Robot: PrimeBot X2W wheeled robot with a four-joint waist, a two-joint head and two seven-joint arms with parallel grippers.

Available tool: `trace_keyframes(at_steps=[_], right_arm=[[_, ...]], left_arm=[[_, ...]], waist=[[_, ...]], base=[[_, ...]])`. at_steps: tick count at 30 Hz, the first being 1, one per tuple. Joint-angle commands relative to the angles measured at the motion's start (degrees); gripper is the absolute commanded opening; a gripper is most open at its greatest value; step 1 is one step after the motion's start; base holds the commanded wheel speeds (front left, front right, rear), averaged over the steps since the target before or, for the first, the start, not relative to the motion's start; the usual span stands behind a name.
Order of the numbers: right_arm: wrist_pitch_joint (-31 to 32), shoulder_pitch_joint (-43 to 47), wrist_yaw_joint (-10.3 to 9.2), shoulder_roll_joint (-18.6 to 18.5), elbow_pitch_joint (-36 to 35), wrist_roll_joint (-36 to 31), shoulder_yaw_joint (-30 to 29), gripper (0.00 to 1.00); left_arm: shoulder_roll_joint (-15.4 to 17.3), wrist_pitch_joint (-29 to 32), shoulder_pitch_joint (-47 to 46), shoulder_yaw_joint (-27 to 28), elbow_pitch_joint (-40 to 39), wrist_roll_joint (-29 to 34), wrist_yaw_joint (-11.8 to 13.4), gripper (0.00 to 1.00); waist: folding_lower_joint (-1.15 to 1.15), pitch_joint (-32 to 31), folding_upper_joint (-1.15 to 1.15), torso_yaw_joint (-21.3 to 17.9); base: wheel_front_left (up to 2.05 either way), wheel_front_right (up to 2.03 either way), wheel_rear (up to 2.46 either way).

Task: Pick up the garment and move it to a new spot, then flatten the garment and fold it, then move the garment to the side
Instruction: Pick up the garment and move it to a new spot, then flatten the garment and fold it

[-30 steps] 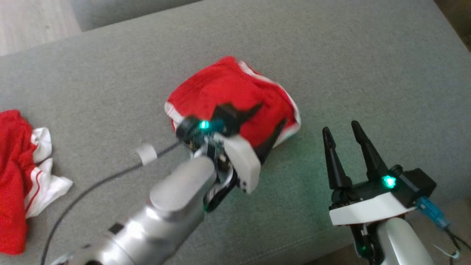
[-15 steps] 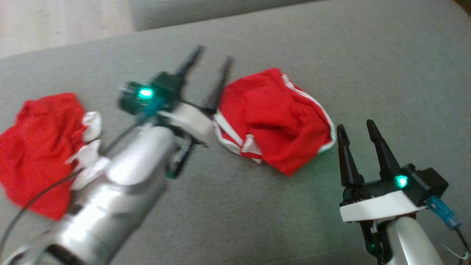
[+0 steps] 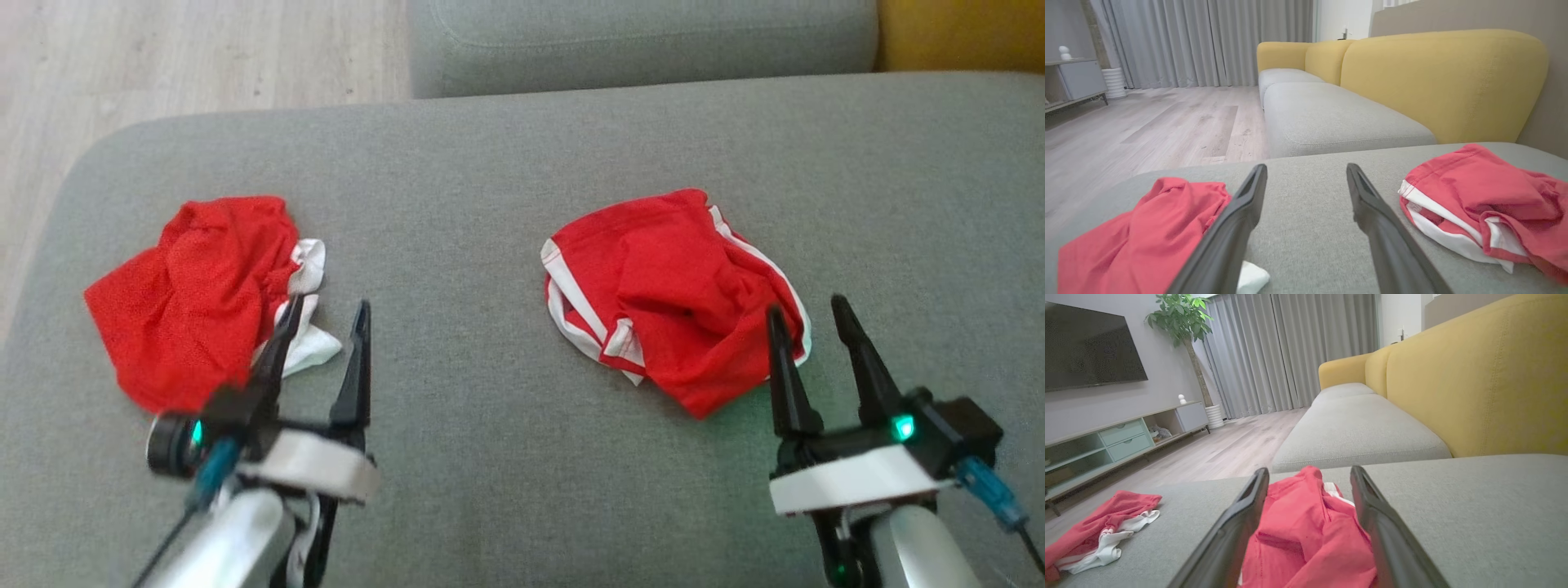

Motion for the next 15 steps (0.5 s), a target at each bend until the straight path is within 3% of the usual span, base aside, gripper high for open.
trace_keyframes(at_steps=[1,6,15], right_arm=[[-0.61,-0.43,-0.04,-0.23,-1.58,-0.05,0.72,1.0],[-0.61,0.33,-0.04,-0.23,-1.22,-0.36,-0.38,1.0],[0.47,-4.14,-0.04,-0.23,3.07,-3.5,-5.48,1.0]], left_arm=[[1.4,-0.54,-0.41,4.0,-3.79,0.72,0.73,1.0],[0.44,-0.55,5.71,7.49,-8.0,3.09,-0.09,1.0],[-2.58,-0.55,5.57,9.17,-7.35,5.78,-2.84,1.0]], waist=[[0.01,-0.23,0.0,0.32],[0.01,-0.63,0.0,1.24],[0.01,1.41,0.0,2.95]], base=[[0.0,0.0,0.0],[0.0,0.0,0.0],[0.0,0.0,0.0]])
